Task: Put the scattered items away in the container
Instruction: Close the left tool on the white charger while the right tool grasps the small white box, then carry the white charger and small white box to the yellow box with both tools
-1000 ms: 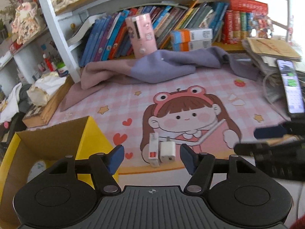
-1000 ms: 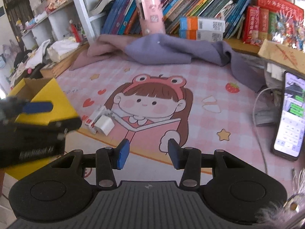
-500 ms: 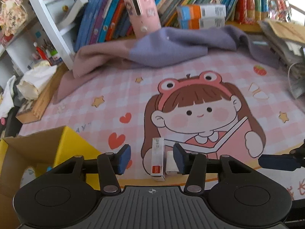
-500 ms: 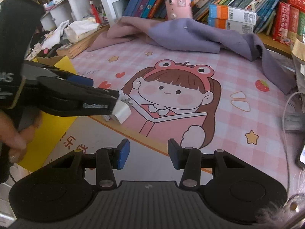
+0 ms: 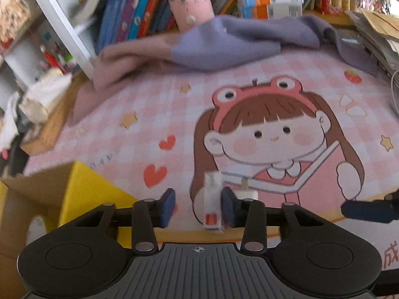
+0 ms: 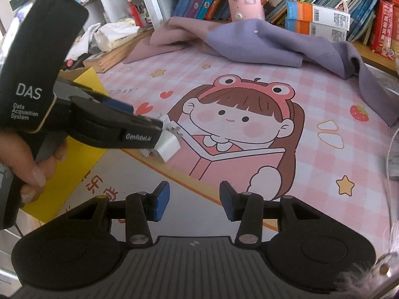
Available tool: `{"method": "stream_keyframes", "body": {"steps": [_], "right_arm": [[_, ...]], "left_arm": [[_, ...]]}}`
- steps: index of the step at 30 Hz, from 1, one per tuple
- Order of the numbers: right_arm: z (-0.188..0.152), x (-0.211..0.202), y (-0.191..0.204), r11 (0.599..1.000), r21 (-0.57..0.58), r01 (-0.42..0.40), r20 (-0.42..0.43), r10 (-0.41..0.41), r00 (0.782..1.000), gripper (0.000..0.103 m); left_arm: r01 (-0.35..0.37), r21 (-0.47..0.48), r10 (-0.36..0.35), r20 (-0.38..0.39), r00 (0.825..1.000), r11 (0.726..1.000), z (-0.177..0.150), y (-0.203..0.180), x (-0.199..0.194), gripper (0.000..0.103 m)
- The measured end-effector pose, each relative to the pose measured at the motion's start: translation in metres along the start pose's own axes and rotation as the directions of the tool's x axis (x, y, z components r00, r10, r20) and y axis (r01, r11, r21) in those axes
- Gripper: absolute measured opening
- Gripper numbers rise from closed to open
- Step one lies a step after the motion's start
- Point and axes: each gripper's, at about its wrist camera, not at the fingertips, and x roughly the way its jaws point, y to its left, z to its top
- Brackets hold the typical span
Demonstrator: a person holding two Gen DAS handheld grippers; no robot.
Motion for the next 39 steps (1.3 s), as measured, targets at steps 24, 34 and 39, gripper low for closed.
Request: {"method": "stream_keyframes", "body": {"steps": [24, 34, 39], "right_arm": [[0.003, 0.012, -0.003, 0.998, -0.051, 0.027, 0.020, -0.026, 0.999, 0.043], [0.009, 0.032, 0.000, 0.994, -0.093, 0.060, 0.009, -0.060, 0.998, 0.043], [0.008, 0.037, 0.003, 0.988, -0.128, 0.083, 0.018, -0.081, 0.997, 0.037]], "left_arm": [[0.206, -0.022, -0.206, 0.016, 0.978, 0.978, 0.007, -0.019, -0.013, 0.013], [0.180, -0.055, -0.177, 0.046, 0.983, 0.982, 0.000, -0.006, -0.035, 0.013], [0.179, -0.052, -0.176, 0.058, 0.983, 0.983, -0.001, -0.008, -0.042, 0.013]]}}
